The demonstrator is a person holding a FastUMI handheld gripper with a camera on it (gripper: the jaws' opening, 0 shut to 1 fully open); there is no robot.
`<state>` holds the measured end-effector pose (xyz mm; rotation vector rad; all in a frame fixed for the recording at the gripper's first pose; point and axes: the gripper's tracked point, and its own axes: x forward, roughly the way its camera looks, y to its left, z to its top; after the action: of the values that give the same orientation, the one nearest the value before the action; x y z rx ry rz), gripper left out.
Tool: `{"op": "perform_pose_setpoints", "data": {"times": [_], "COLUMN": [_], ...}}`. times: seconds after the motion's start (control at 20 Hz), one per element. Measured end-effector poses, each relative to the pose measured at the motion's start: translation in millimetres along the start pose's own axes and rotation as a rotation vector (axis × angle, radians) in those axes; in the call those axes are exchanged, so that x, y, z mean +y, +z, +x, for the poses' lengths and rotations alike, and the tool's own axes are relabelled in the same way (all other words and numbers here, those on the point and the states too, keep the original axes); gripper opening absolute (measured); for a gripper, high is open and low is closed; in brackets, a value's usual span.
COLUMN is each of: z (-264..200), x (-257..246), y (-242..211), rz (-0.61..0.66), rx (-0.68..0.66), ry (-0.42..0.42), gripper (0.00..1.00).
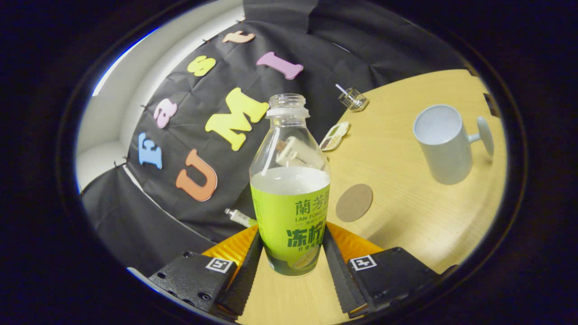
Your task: Take the bottle from table, then pour the juice into the cup, finally place the bottle on the coaster
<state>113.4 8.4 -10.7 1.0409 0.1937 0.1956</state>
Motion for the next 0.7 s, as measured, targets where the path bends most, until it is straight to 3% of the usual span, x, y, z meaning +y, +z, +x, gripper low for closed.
{"op": "perform_pose_setpoints", "data": {"times": [0.5,0.7], "z": [3.4,5.4], "x": [9.7,15.3], "y": [37.2,46.7], "rz": [0.361,0.452], "rx": [-0.041,-0.045], "ry": [0.082,0.106], "gripper": [0.79,0.79]}}
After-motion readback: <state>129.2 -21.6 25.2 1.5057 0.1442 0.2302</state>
